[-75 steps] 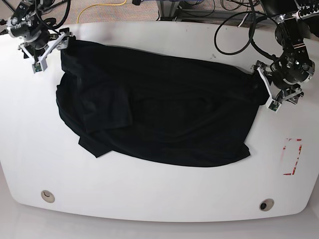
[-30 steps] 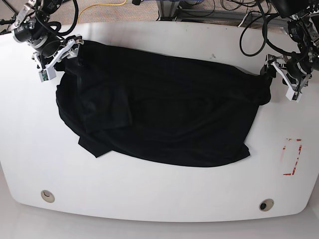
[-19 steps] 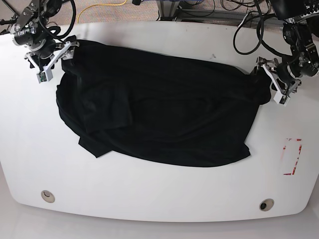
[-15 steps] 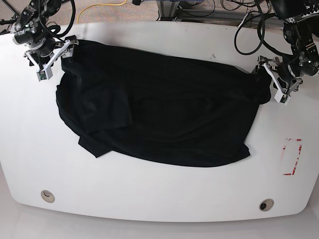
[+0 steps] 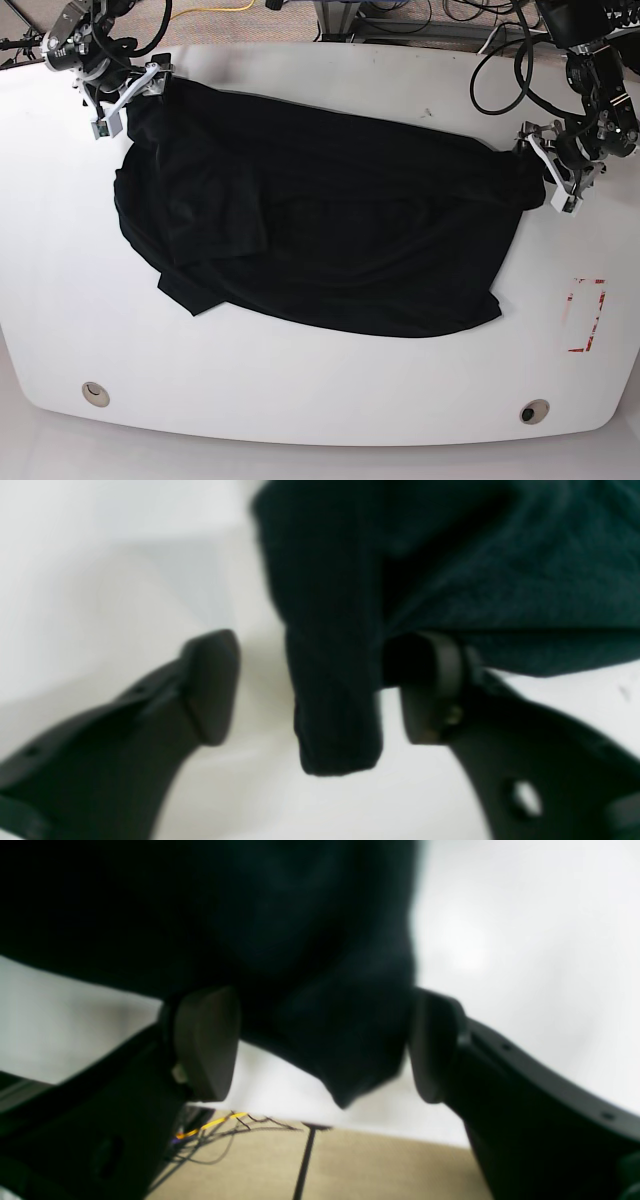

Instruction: Fold the T-shirt properly

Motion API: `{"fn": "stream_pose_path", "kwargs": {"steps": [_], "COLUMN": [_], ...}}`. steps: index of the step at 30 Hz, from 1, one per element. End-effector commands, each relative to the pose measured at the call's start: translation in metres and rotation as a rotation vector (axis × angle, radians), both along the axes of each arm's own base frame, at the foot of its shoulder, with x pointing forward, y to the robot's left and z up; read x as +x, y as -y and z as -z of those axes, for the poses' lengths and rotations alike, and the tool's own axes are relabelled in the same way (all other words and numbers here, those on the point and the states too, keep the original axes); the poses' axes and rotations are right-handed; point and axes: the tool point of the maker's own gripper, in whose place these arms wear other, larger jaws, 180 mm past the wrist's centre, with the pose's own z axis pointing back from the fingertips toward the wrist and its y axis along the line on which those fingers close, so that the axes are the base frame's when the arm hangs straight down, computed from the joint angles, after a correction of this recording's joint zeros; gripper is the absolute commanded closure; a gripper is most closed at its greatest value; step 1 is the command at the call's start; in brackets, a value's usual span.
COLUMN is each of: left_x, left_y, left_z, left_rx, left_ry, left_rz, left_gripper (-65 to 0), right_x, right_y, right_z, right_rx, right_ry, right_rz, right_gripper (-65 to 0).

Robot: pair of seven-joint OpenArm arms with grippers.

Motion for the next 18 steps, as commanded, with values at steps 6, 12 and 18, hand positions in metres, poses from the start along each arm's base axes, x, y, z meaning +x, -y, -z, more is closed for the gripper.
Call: {"fn": "stream_pose_path", "kwargs": {"steps": [6,12,18], "left_x": [0.003,0.011,0.016], "left_y": [-0.001,-0.017,-0.034], "left_z": [0.002,-0.019,-0.039], "left_rx": [0.056,0.128,0.201], "left_ry": [-0.023,0.019,0.040], "left_rz": [0.062,0.088,0.108], "left_gripper": [-28.1,-31.4,-33.8], "right_x": [0.001,-0.004,-0.002], "right_y": [0.010,0.018,0.022], "right_z": [0.002,0.001,-0.001], "right_rx": [-0.006,-0.036,-0.060], "right_ry": [0.004,-0.019,-0.027], "right_rz": [0.010,-0.021,-0.061], "right_gripper": [-31.1,-24.3,-11.3]}}
